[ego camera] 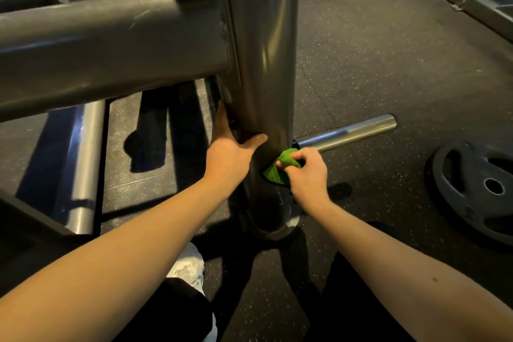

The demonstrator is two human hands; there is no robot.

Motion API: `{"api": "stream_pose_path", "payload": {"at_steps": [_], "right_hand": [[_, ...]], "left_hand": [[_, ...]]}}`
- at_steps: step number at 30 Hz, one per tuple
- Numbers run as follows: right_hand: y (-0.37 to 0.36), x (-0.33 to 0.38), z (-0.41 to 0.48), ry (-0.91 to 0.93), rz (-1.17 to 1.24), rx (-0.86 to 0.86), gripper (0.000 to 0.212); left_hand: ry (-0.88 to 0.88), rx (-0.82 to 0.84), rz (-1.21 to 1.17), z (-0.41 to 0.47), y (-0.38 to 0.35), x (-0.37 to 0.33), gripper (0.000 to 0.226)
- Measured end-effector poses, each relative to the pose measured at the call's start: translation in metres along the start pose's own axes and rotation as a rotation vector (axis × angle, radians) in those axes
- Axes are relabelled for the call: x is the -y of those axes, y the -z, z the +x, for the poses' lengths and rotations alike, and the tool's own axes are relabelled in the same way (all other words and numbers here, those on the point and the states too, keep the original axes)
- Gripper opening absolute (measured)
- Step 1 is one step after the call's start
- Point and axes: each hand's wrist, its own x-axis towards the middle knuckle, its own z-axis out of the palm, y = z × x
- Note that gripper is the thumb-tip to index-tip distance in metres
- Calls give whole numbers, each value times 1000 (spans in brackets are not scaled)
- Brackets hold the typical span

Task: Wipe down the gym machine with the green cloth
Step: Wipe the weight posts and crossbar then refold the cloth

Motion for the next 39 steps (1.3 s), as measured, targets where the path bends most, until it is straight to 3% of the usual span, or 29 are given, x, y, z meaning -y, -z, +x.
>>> {"api": "stream_pose_path", "payload": {"at_steps": [4, 8, 12, 17, 21, 25, 32, 36, 39], "right_hand": [[8, 28, 25, 188, 92, -100, 20], [0, 23, 12, 216, 114, -107, 20], [-23, -18, -19, 63, 11, -76, 46], [-32, -48, -32, -141, -105, 70, 32], [-17, -50, -42, -155, -95, 66, 19], [1, -42, -58, -125, -40, 50, 23], [13, -27, -70, -74, 20, 24, 24], [17, -25, -74, -86, 78, 74, 26], [19, -27, -78, -83, 108, 104, 28]], "left_hand": [[1, -13, -12, 1, -2, 3, 109], [-10, -20, 12, 0, -3, 2, 107], [12, -14, 41, -2, -5, 2, 106], [54, 0, 16, -3, -4, 3, 102], [179, 22, 0, -12, -5, 7, 85], [408, 248, 202, -25, -3, 25, 57], [286, 643, 139, -44, 0, 17, 46], [165, 735, 193, -41, -5, 18, 21], [88, 729, 229, -40, -10, 19, 15]]}}
